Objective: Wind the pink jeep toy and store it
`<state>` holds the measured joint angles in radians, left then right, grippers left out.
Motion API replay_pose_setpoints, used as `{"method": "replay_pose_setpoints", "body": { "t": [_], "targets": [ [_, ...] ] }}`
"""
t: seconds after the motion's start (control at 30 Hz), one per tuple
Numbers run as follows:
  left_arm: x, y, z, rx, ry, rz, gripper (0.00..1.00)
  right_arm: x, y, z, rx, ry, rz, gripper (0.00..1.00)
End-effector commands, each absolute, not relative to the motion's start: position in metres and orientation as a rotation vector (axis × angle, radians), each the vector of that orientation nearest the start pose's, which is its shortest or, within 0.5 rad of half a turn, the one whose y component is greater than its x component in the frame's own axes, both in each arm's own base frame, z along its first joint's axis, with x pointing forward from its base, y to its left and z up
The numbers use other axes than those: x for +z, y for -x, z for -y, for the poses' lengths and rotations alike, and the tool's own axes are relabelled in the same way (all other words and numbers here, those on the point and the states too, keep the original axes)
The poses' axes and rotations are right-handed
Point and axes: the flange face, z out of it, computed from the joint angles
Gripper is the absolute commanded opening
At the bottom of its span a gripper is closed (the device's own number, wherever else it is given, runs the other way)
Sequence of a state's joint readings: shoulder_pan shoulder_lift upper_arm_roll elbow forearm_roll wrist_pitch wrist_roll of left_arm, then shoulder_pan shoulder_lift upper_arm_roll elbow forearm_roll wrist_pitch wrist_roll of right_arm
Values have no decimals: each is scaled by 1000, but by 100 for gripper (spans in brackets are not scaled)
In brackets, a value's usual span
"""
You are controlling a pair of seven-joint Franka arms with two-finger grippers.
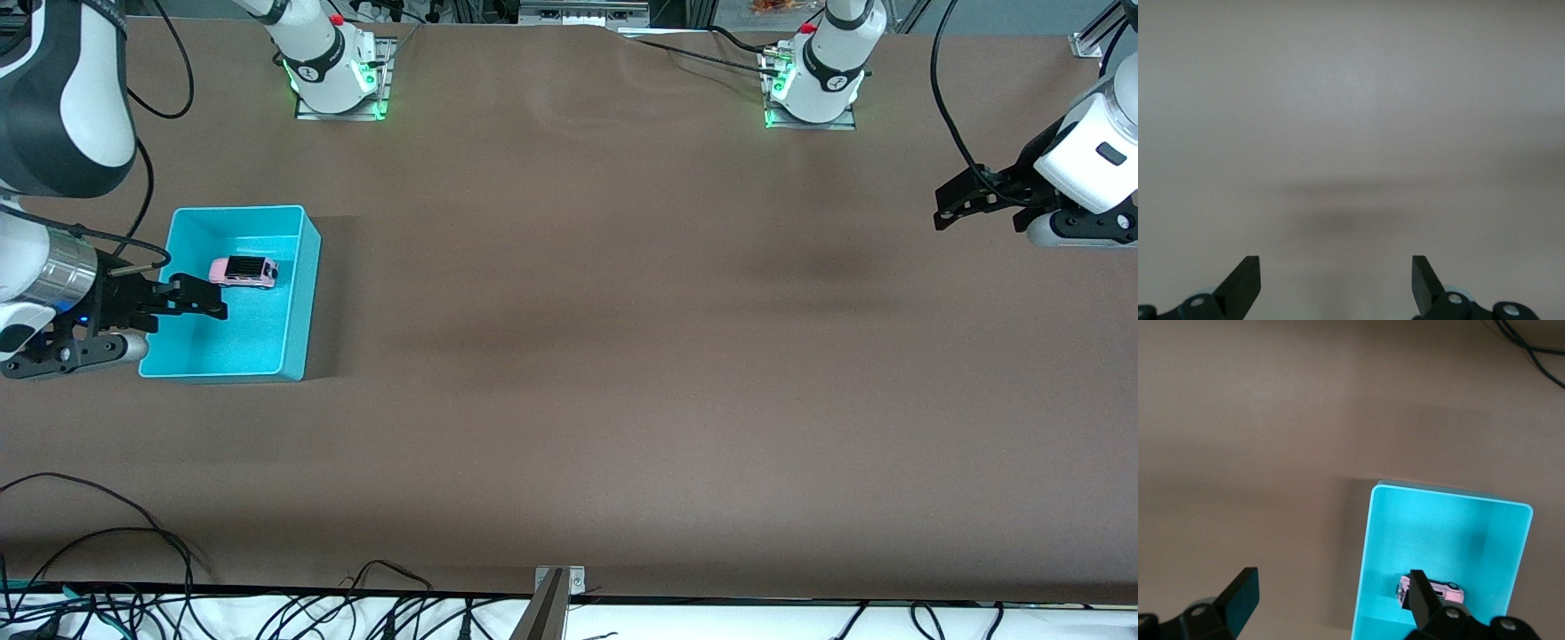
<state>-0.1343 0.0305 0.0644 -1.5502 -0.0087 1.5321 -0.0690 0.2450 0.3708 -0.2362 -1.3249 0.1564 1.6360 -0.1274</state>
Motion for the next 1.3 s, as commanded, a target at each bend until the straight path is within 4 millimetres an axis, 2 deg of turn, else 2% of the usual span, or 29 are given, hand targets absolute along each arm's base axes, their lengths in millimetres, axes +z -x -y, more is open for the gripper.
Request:
{"method": "replay_pose_setpoints", "body": {
  "t": [0.0, 0.1, 0.27, 0.4, 0.47, 0.53, 0.7, 0.87, 1.0, 1.27],
  "targets": [
    [622, -557, 41, 78, 3146, 9, 100, 534, -662, -51, 71, 3062, 104, 100],
    [622, -557, 41, 78, 3146, 9, 100, 535, -661, -54, 73, 3087, 122, 100],
    [621, -557, 41, 80, 3145, 7, 100, 539, -660, -46, 63, 3100, 98, 100],
    [621, -557, 40, 80, 3145, 9, 100, 543, -660, -48, 32, 3112, 115, 100],
    [621, -557, 40, 80, 3145, 9, 100, 551, -655, -43, 24, 3123, 106, 100],
    [621, -557, 40, 80, 3145, 9, 100, 547, -648, -39, 45, 3124, 69, 100],
    [621, -557, 40, 80, 3145, 9, 100, 552, -626, -29, 41, 3138, -111, 100],
    [621, -557, 40, 80, 3145, 9, 100, 555, -608, -20, 69, 3144, -115, 100],
    [621, -557, 40, 80, 3145, 9, 100, 552, -591, -3, 74, 3138, -160, 100],
    [621, -557, 38, 83, 3145, 16, 100, 556, -591, -2, 62, 3137, -161, 100]
  ]
}}
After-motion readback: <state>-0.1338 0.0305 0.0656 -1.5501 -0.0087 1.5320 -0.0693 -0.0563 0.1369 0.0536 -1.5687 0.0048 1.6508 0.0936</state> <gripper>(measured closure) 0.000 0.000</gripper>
